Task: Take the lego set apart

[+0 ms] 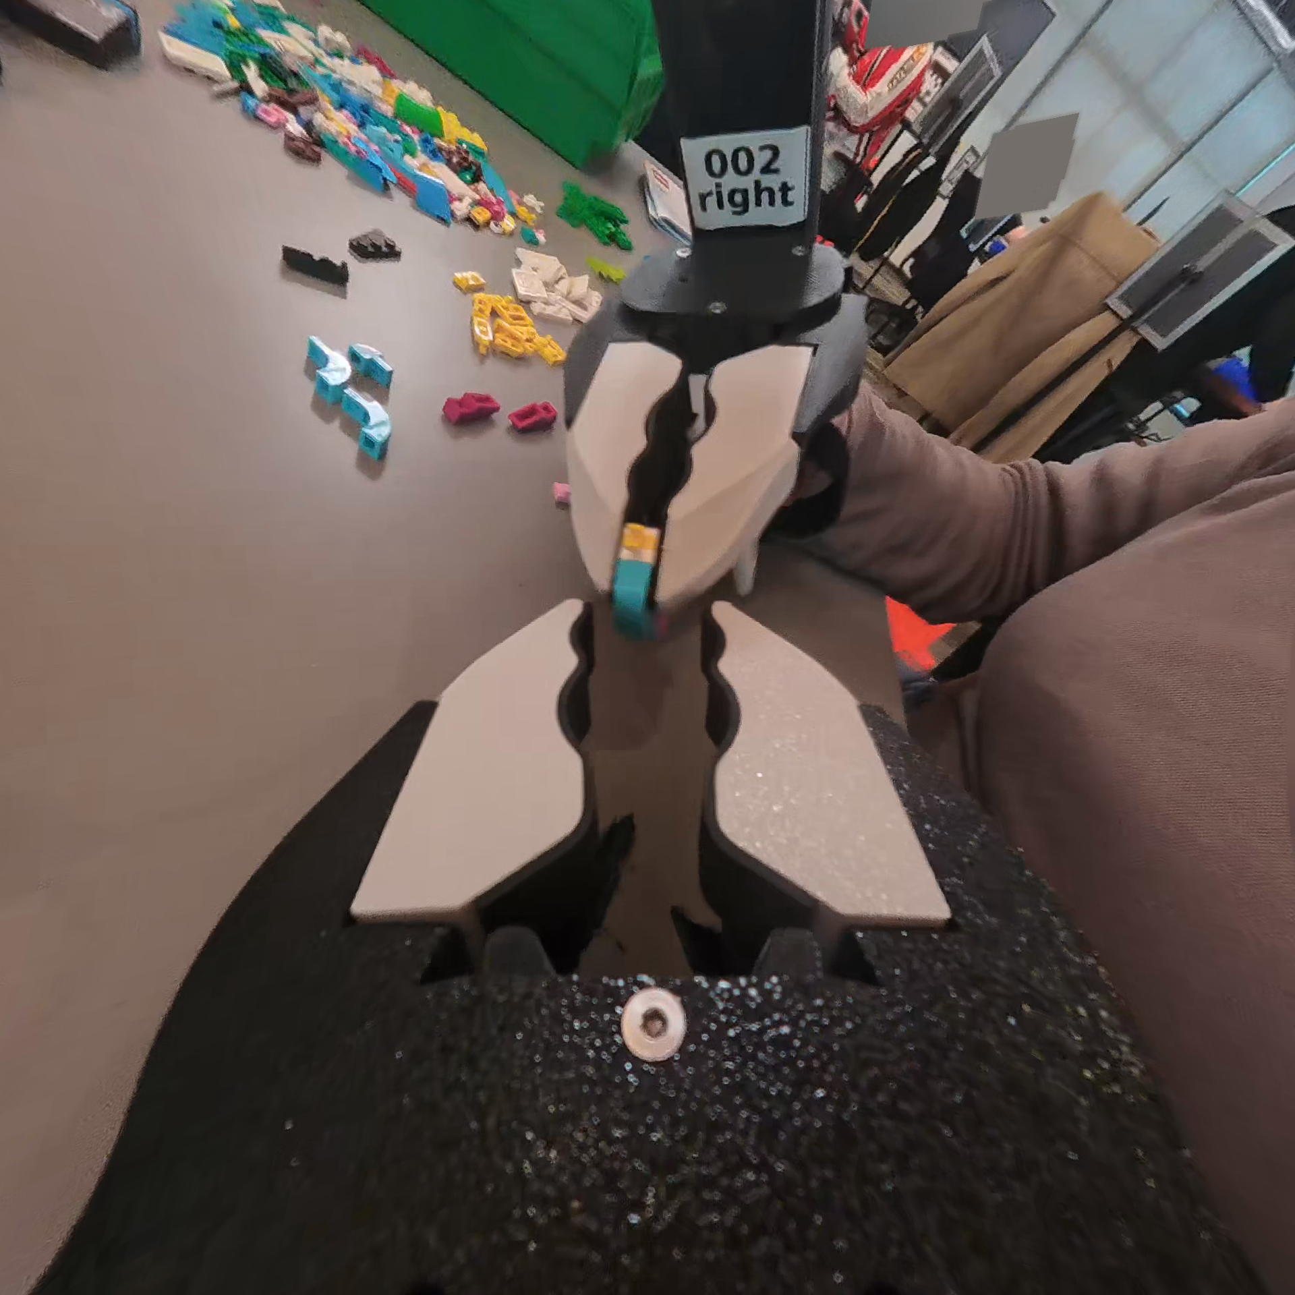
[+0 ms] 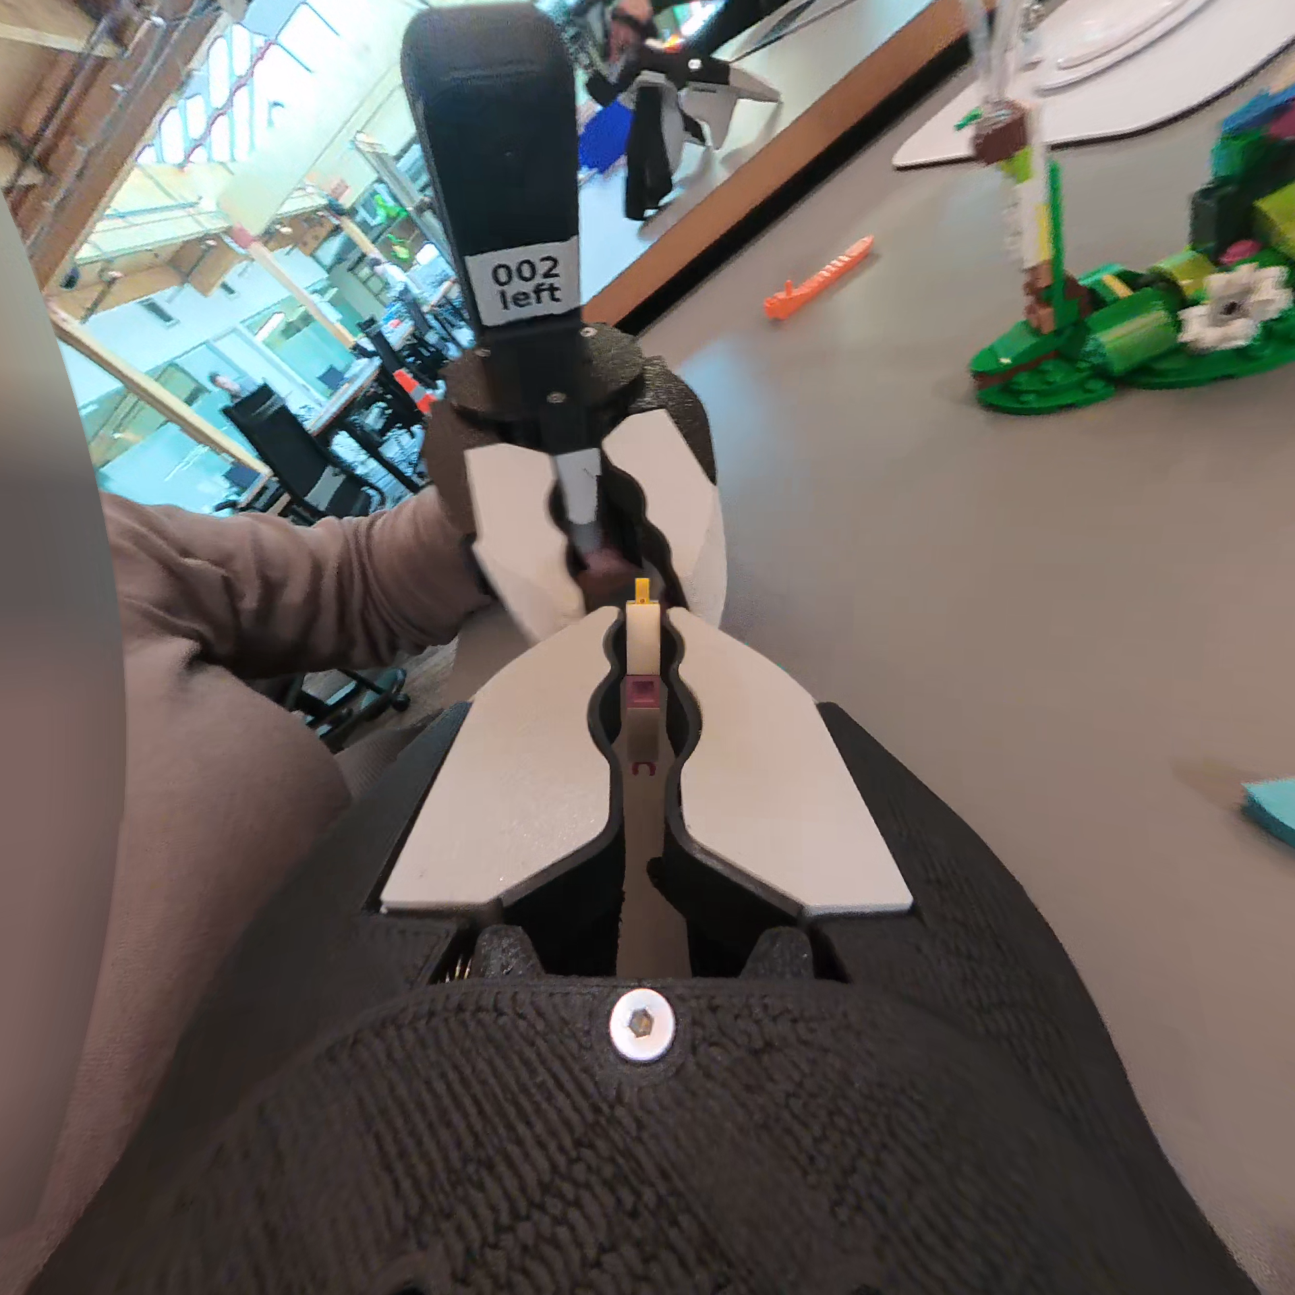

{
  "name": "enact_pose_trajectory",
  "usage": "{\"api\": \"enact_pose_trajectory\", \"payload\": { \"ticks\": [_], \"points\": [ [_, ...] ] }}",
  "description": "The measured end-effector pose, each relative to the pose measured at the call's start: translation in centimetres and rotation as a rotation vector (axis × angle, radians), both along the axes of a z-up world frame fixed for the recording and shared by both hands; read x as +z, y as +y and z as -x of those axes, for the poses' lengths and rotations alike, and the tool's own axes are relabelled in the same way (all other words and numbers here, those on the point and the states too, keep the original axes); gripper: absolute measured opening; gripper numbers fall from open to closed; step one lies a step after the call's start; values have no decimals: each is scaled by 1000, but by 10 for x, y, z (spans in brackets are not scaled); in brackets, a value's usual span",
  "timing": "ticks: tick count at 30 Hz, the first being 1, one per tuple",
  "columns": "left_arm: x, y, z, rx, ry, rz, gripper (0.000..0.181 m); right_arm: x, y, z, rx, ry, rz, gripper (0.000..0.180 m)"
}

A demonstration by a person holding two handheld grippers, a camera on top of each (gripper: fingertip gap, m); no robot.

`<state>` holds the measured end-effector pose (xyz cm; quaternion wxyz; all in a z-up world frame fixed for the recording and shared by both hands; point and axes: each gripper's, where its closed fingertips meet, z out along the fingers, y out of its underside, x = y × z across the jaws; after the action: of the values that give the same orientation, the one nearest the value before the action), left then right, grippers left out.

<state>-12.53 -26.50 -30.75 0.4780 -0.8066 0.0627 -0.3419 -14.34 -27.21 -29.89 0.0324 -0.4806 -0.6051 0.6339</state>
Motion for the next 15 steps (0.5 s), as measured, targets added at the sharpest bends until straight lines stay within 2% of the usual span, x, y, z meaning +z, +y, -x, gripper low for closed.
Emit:
{"api": "enact_pose_trajectory", "payload": {
  "ticks": [3, 4, 6, 10, 15],
  "points": [
    [2, -1, -1, -12, 0, -33, 19, 5, -4, -2, 23, 16, 36, 7],
    [4, -3, -3, -32, -20, -44, 11, 8, -4, -3, 29, 28, 61, 8],
    [12, -5, -3, -48, -76, -64, 7, 16, -2, -3, 21, 60, 82, 10],
    [14, -5, 2, -39, -74, -91, 7, 17, 6, -7, 2, 116, -43, 22],
    [19, -6, 0, -42, -63, -129, 7, 14, -2, -11, 38, 128, -89, 8]
  ]
}}
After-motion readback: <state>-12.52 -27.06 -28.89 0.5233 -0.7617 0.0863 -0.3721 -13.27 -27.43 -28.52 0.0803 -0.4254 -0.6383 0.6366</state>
